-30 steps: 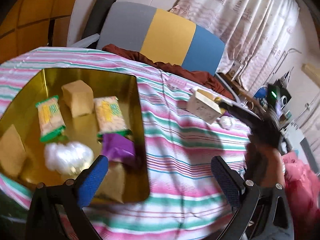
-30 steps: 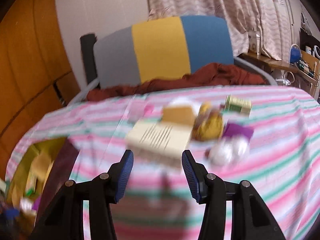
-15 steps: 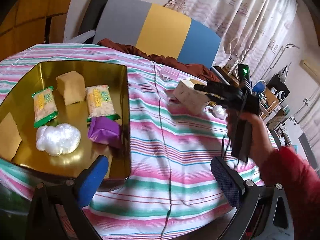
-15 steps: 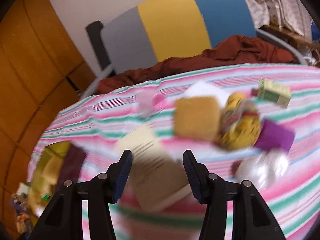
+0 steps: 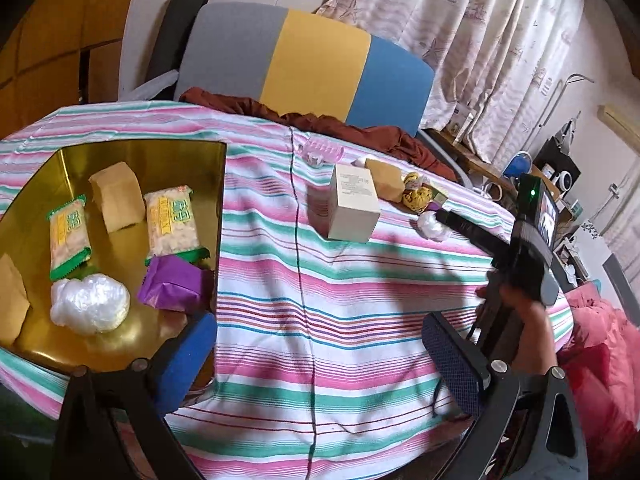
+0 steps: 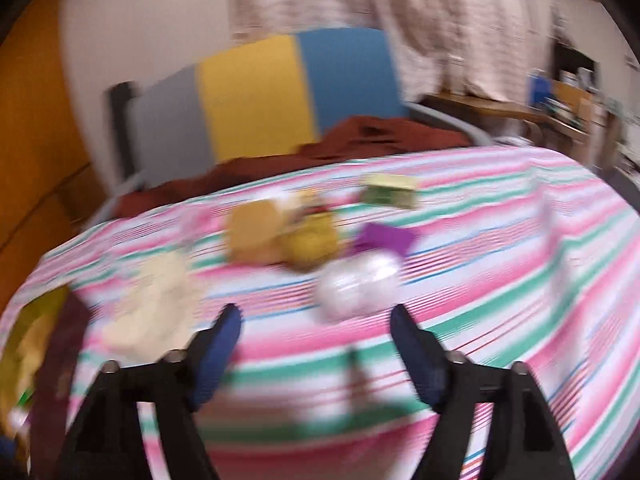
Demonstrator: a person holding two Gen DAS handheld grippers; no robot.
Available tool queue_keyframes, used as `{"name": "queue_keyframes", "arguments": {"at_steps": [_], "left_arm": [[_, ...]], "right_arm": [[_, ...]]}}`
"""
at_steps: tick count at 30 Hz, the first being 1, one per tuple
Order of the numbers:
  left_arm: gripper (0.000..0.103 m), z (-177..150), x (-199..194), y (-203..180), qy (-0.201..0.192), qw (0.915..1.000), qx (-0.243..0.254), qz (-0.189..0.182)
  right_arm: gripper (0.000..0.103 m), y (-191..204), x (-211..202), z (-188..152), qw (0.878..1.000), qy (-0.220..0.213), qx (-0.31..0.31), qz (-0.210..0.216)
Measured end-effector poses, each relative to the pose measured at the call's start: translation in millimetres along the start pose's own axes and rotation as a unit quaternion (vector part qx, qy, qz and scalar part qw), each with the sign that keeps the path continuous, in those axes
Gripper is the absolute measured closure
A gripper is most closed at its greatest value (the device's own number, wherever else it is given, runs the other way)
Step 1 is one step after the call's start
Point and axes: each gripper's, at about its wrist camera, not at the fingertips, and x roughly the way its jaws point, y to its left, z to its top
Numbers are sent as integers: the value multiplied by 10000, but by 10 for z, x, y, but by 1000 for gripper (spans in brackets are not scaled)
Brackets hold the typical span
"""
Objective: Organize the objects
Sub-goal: 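Grasp the white printed box with the left tool while the right tool grasps the plastic bundle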
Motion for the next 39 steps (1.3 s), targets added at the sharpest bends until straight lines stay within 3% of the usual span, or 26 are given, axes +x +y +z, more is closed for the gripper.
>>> {"name": "queue_keyframes", "arguments": {"at_steps": [6, 11, 19, 30, 39], "left_arm": [[0, 41, 97, -146, 40, 9999, 120, 98], [0, 83, 169, -269, 70, 9994, 311, 137], [0, 245, 398, -392, 142, 9993, 279, 210], [0, 682, 1011, -589, 236, 9971, 256, 673], [0, 973, 1680, -637, 338, 9926, 400, 1091]], "right_arm": [[23, -82, 426, 144, 9996, 255, -92, -50], [35, -97, 600, 84, 9983, 552, -76, 182], [42, -205, 486, 1, 9982, 412, 160, 401], [42, 5, 4, -325, 9989, -112, -305, 336], [42, -226, 43, -344, 9993, -105, 266, 253]]}}
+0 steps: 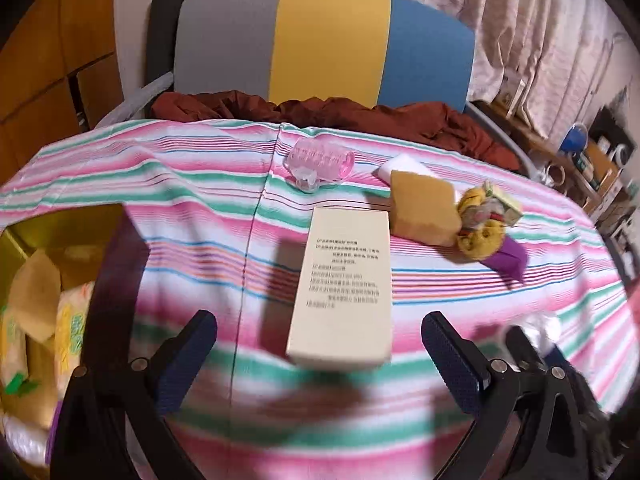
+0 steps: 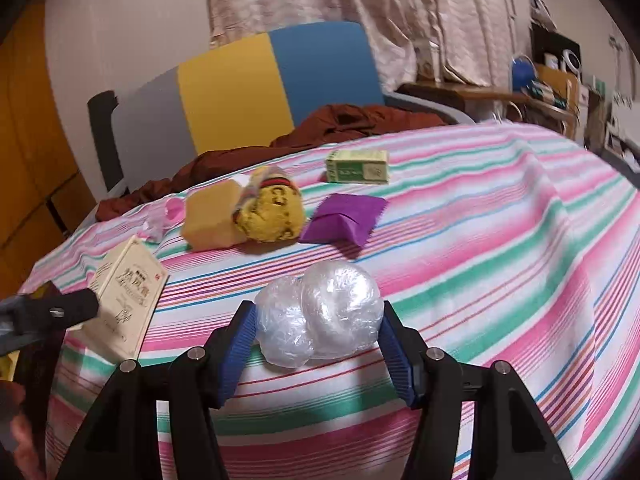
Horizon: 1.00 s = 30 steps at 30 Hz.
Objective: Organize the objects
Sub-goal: 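Grasp the white printed box with the left tool while the right tool grasps the plastic bundle, then carry the white box and plastic bundle to the gold tray and release both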
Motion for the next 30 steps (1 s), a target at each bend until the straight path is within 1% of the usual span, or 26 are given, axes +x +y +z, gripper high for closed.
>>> {"name": "queue_keyframes", "arguments": {"at_steps": [2, 5, 6, 7, 8, 10, 12, 13, 15, 20, 24, 26, 30], "left_arm": [[2, 4, 94, -46, -44, 9999, 153, 12], [13, -14, 197, -101, -141, 9993, 330, -94], [22, -31, 231, -116, -163, 9991, 380, -109], [28, -47, 258, -130, -165, 9989, 430, -106], [29, -67, 290, -145, -162, 9986, 484, -99], [45, -118, 345, -129, -197, 9986, 488, -73], [52, -165, 392, -91, -196, 9988, 437, -61], [52, -171, 393, -68, -212, 9990, 366, -122], [52, -172, 392, -37, -214, 9993, 286, -132], [52, -227, 352, -68, -284, 9989, 371, -63], [53, -336, 244, -51, -410, 9985, 365, 46], [53, -391, 188, -36, -455, 9984, 346, 41], [53, -545, 0, -33, -686, 9967, 432, -13]], "right_arm": [[42, -27, -4, -8, 10000, -38, 71, -29], [42, -1, -29, -25, 9999, -129, 15, -56], [42, 10, -36, -27, 9999, -154, -16, -70], [42, 29, -43, -30, 9998, -189, -62, -92], [42, 43, -49, -31, 9997, -209, -89, -107], [42, 60, -59, -35, 9995, -244, -126, -124], [42, 61, -59, -34, 9995, -262, -126, -115], [42, 55, -55, -31, 9996, -255, -117, -103], [42, 46, -49, -31, 9996, -242, -105, -98], [42, 64, -61, -31, 9994, -271, -144, -129], [42, 105, -87, -39, 9990, -342, -248, -140], [42, 138, -93, -40, 9987, -357, -344, -65], [42, 203, -121, -55, 9978, -407, -529, 56]]}}
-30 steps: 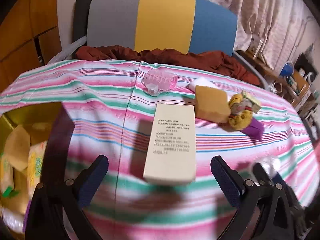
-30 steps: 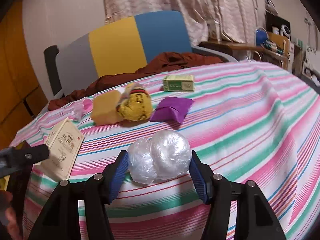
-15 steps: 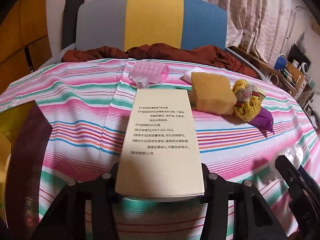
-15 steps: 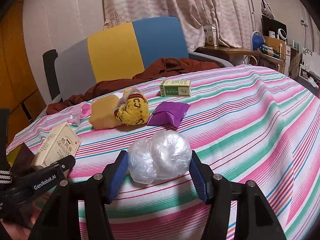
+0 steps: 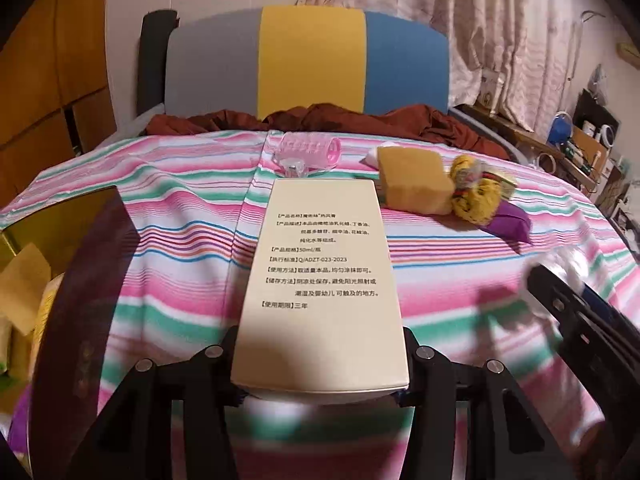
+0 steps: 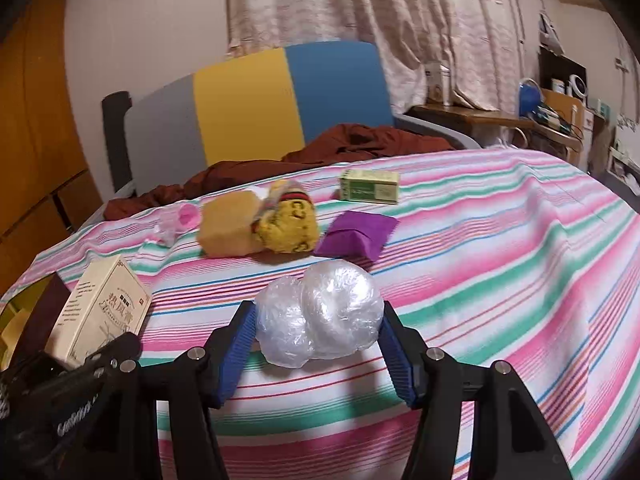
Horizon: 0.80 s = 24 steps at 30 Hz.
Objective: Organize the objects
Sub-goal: 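Carry the white box and plastic bundle to the gold tray and release both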
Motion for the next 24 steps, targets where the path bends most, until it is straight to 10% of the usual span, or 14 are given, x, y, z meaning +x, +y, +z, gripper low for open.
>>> {"name": "queue_keyframes", "arguments": {"at_steps": [24], "left_arm": [[52, -354, -1259, 636, -781, 9937, -573, -557]], "right_arm": [[42, 388, -66, -48, 9951, -134, -973, -111]]}}
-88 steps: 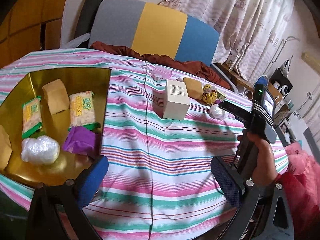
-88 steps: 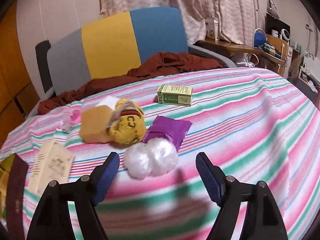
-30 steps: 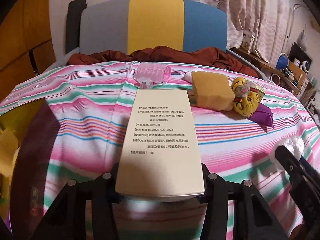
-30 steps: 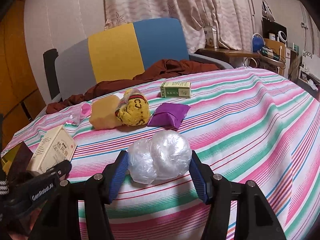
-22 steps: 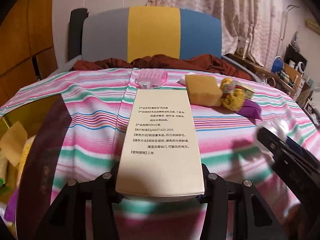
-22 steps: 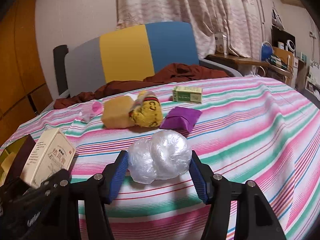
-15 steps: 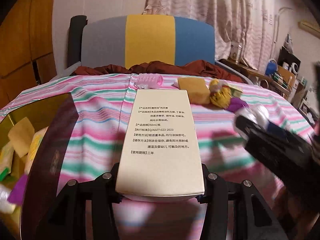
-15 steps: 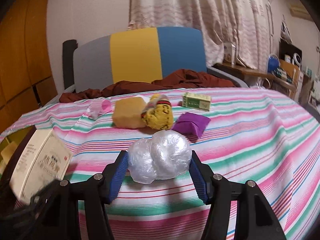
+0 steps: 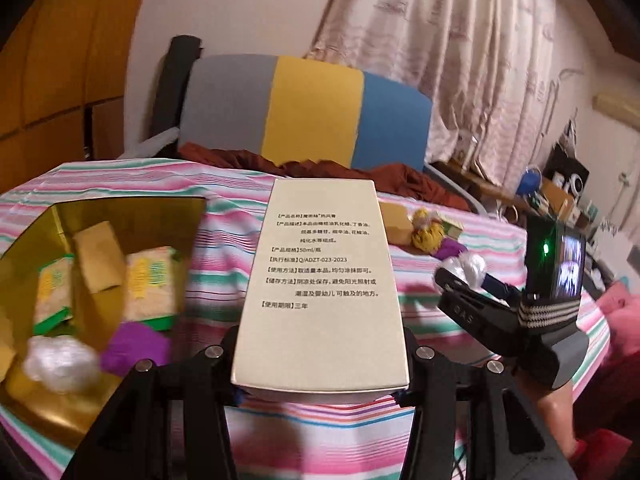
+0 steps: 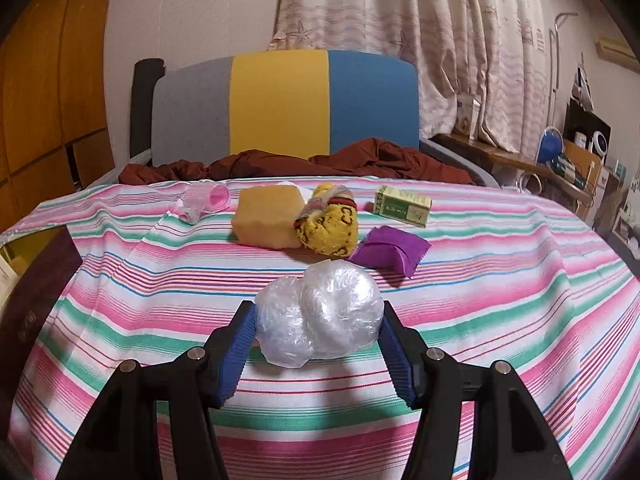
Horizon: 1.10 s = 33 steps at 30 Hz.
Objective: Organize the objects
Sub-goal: 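Carry the white box and plastic bundle to the gold tray and release both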
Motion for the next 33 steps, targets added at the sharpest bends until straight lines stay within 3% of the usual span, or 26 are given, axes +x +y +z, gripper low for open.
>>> {"name": "queue_keyframes", "arguments": {"at_steps": [5, 17, 24, 33], "left_arm": [[52, 78, -221, 435, -86, 9987, -447, 221], [52, 238, -480, 1552, -85, 9871, -1199, 1056], [52, 297, -402, 2167, 307, 9793, -1369, 1462], [52, 198, -282, 2565, 628, 9696, -1637, 1708]], "right_arm": [[42, 109, -128, -15, 9993, -217, -275, 148], [42, 439, -295, -65, 9962, -58, -757, 424], [42, 771, -580, -29, 9908, 40, -80, 1348], [42, 1474, -1001, 211, 9678, -91, -360, 2488]]}}
